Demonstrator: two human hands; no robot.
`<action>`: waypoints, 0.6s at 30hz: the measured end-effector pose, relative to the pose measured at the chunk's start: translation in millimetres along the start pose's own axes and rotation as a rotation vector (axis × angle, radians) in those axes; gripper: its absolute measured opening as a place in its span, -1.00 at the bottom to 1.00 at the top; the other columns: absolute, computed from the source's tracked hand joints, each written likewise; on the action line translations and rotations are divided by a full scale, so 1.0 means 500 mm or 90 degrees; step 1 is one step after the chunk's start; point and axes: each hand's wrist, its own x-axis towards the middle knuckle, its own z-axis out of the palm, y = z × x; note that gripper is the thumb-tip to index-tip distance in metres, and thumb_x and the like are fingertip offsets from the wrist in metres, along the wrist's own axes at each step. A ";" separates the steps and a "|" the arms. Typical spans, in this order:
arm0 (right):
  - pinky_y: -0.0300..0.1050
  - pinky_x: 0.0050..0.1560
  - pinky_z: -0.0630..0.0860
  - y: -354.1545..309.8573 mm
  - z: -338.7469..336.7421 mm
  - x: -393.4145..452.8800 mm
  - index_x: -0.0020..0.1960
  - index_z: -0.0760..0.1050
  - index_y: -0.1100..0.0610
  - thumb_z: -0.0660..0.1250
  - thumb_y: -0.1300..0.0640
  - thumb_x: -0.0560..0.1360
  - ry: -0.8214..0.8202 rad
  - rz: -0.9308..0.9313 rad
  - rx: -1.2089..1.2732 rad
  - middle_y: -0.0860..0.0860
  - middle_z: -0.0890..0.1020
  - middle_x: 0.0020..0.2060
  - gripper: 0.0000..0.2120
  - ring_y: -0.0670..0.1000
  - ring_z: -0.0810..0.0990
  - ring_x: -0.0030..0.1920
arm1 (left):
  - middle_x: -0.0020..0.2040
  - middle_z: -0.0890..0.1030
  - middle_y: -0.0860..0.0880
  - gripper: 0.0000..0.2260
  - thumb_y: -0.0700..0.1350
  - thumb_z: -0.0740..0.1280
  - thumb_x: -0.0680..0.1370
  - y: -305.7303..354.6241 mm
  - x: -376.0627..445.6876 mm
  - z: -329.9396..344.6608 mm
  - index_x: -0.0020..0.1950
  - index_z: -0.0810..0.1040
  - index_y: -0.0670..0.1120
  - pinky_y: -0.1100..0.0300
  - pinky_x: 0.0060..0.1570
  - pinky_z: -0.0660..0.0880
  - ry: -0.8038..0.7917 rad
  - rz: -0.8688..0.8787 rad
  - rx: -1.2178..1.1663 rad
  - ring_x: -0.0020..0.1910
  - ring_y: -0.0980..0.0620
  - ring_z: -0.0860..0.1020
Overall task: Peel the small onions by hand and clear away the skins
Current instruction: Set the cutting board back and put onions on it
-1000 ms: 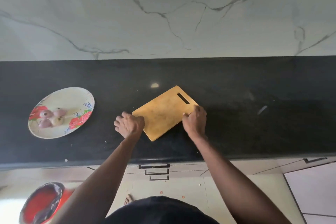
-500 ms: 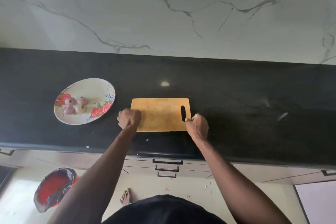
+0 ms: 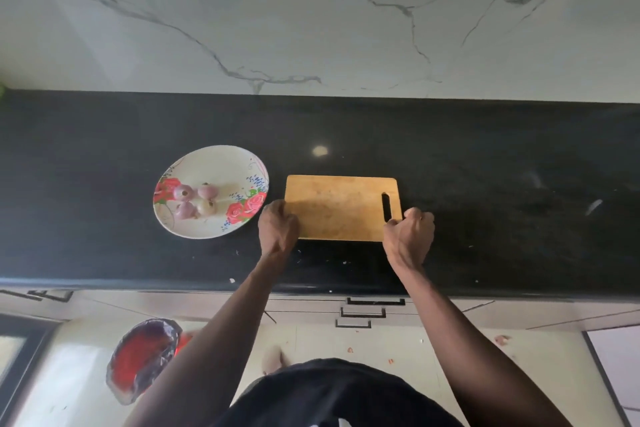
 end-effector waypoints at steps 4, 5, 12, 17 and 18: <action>-0.06 -0.07 0.57 -0.110 0.037 -0.055 -0.05 0.60 0.26 0.44 0.35 0.47 -0.047 -0.163 0.145 0.17 0.62 -0.04 -0.92 0.13 0.61 -0.08 | -0.02 0.66 -0.15 -0.85 -0.22 0.31 0.59 -0.027 0.007 -0.061 0.07 0.64 -0.23 0.05 0.02 0.51 0.106 0.071 -0.054 -0.06 -0.11 0.59; -0.11 -0.04 0.57 -0.139 0.052 -0.070 -0.04 0.62 0.26 0.43 0.38 0.47 -0.074 -0.205 0.166 0.17 0.65 -0.05 -0.91 0.12 0.63 -0.07 | 0.01 0.66 -0.12 -0.84 -0.20 0.31 0.61 -0.034 0.012 -0.083 0.11 0.64 -0.21 0.10 0.04 0.51 0.138 0.070 -0.072 -0.05 -0.06 0.59; -0.18 -0.07 0.57 -0.372 0.186 -0.186 0.02 0.69 0.24 0.42 0.28 0.50 -0.323 -0.340 0.201 0.09 0.70 -0.05 -0.88 0.04 0.65 -0.10 | 0.18 0.60 -0.17 -0.69 -0.35 0.22 0.55 -0.155 0.104 -0.308 0.21 0.62 -0.19 0.18 0.13 0.38 0.292 0.003 -0.005 0.17 -0.15 0.53; -0.38 -0.08 0.42 -0.479 0.250 -0.237 0.17 0.64 0.21 0.47 0.22 0.48 -0.433 -0.404 0.169 0.10 0.66 0.12 -0.73 -0.04 0.57 -0.04 | 0.20 0.64 -0.18 -0.59 -0.42 0.27 0.48 -0.214 0.189 -0.412 0.25 0.65 -0.15 0.19 0.16 0.36 0.120 0.069 0.123 0.22 -0.22 0.54; -0.32 0.02 0.46 -0.490 0.262 -0.244 0.22 0.62 0.19 0.49 0.21 0.46 -0.442 -0.416 0.162 0.10 0.64 0.17 -0.67 -0.01 0.60 0.03 | 0.21 0.65 -0.17 -0.58 -0.39 0.29 0.47 -0.213 0.204 -0.423 0.28 0.65 -0.13 0.21 0.15 0.37 0.071 0.061 0.135 0.21 -0.20 0.56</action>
